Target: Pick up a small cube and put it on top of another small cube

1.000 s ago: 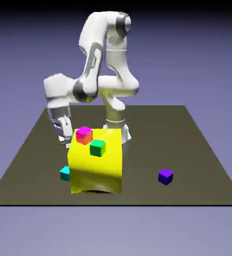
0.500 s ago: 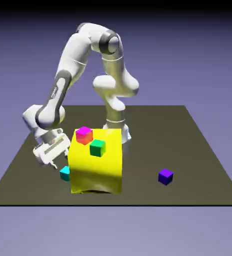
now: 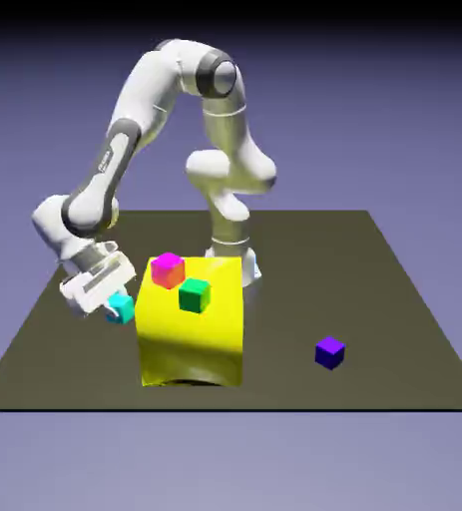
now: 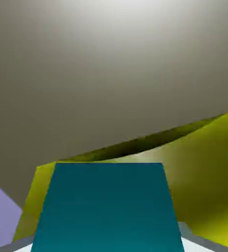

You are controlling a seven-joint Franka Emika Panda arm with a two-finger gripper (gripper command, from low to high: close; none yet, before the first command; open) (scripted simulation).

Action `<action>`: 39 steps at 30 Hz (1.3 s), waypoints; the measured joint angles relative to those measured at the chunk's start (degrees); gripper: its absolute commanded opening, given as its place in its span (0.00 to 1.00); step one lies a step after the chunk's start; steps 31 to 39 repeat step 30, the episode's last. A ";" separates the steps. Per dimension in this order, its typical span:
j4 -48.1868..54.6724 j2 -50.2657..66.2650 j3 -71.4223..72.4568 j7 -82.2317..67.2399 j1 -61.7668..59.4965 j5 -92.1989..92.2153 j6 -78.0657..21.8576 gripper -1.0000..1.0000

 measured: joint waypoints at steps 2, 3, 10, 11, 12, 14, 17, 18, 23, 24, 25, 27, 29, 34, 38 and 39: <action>2.38 -3.30 3.19 2.88 -1.97 -4.19 -4.98 0.00; 3.68 -4.63 5.21 4.37 -1.65 -5.89 -6.85 0.00; 11.89 -9.91 19.76 13.49 2.84 -12.91 -13.20 0.00; 12.38 -10.42 20.46 14.11 4.66 -13.61 -14.01 0.00; 12.38 -10.42 20.46 14.11 5.07 -13.61 -14.01 0.00; 12.38 -10.42 20.47 14.11 0.39 -13.61 -14.01 0.00; 8.33 -9.62 21.36 13.07 -4.42 -12.44 -9.03 0.00; 6.30 -9.22 21.78 12.55 -4.83 -11.86 -6.55 0.00; 4.77 -8.92 22.12 12.15 -0.04 -11.42 -4.66 0.00; 4.77 -8.92 22.13 12.15 1.85 -11.42 -4.66 1.00; 4.77 -8.92 22.13 12.18 3.76 -11.53 -4.70 1.00; 6.79 -9.32 21.68 12.70 7.55 -12.11 -7.19 1.00; 10.84 -10.12 20.79 13.73 9.91 -13.26 -12.17 1.00; 12.38 -10.42 20.46 14.12 7.28 -13.70 -14.05 1.00; 12.38 -10.42 20.46 14.12 7.28 -13.70 -14.05 1.00; 12.38 -10.42 20.46 14.12 7.28 -13.70 -14.05 1.00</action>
